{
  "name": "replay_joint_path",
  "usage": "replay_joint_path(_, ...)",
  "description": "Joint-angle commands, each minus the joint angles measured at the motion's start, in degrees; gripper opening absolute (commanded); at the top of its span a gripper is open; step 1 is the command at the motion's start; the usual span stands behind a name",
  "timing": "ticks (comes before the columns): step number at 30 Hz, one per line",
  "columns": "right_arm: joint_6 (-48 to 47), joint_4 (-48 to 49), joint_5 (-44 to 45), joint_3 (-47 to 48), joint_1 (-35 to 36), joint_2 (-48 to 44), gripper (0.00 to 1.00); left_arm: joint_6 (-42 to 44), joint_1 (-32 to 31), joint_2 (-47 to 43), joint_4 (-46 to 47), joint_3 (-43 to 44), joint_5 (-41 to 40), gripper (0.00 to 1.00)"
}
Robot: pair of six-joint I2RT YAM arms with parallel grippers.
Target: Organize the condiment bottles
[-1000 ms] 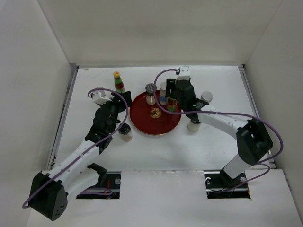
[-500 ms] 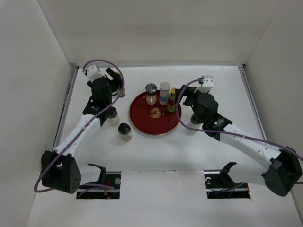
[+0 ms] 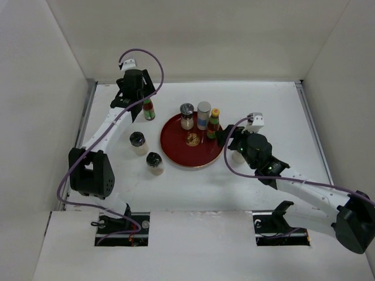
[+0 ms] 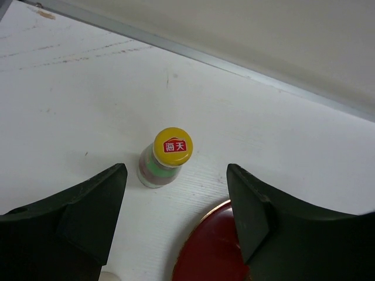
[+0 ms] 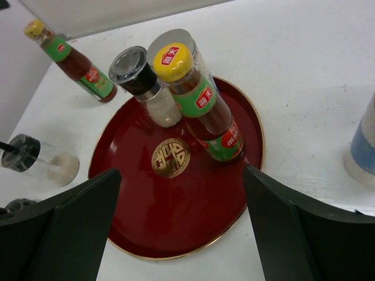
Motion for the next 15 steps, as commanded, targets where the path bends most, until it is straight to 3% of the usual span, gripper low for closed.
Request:
replay_joint_path(1, 1.7, 5.9, -1.9, 0.0, 0.5, -0.9, 0.92, 4.5, 0.4, 2.7, -5.5, 6.0, -0.3, 0.67)
replay_joint_path(15, 1.7, 7.7, -2.6, -1.5, 0.5, -2.0, 0.91, 7.5, 0.4, 11.5, -6.5, 12.2, -4.1, 0.55)
